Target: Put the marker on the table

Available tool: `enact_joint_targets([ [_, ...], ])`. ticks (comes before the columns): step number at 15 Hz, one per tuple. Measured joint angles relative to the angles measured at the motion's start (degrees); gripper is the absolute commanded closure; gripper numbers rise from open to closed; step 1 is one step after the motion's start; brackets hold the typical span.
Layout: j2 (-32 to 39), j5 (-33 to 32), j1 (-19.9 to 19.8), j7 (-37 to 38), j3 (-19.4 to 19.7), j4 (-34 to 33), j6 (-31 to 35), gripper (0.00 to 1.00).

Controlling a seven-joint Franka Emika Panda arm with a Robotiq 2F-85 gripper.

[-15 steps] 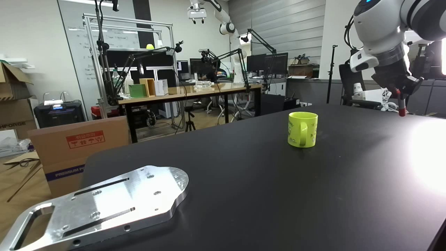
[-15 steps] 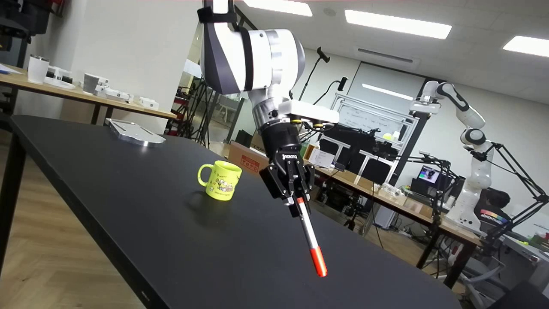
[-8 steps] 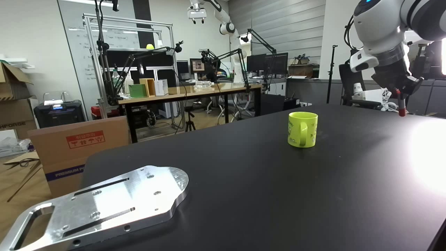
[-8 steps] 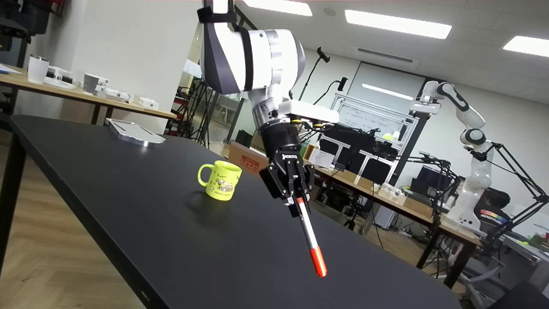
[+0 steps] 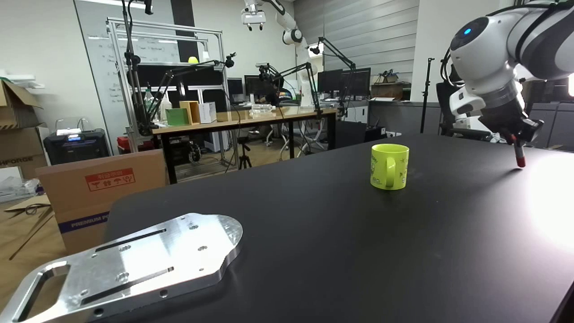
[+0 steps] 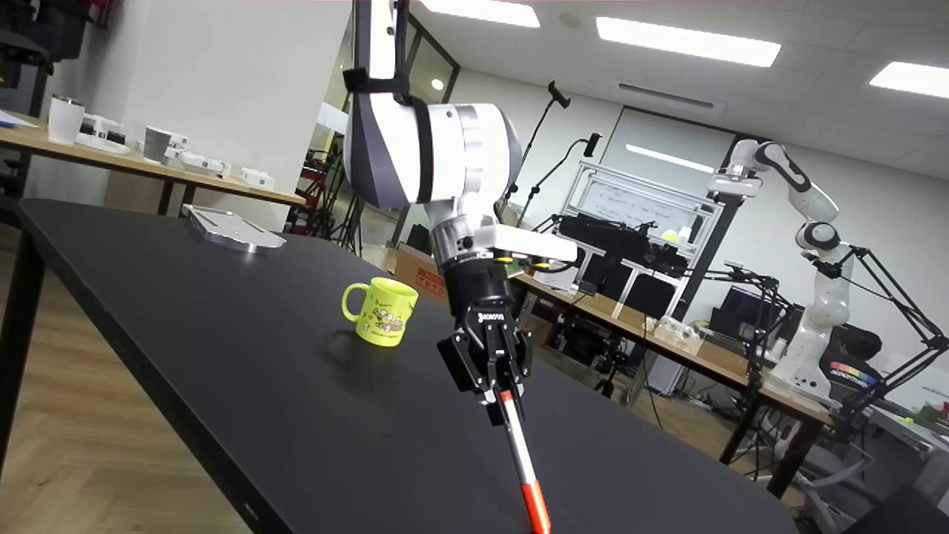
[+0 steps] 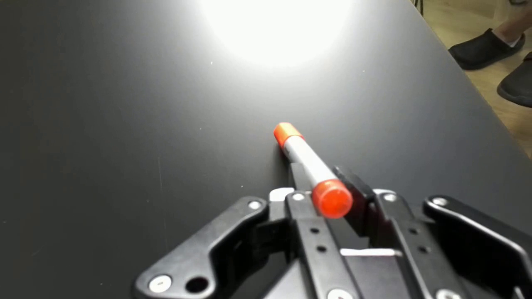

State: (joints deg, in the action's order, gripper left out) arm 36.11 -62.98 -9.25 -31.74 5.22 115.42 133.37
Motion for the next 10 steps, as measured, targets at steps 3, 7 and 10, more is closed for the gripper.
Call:
enact_joint_targets([
  [3, 3.93, 0.02, -0.38, 0.1, -0.02, -3.12, 1.01, 0.94],
  [7, 7.32, 0.83, -0.88, 0.1, -0.19, -6.22, 2.33, 0.94],
  [10, 8.54, 1.57, -0.96, 0.09, -0.21, -7.72, 2.98, 0.94],
])
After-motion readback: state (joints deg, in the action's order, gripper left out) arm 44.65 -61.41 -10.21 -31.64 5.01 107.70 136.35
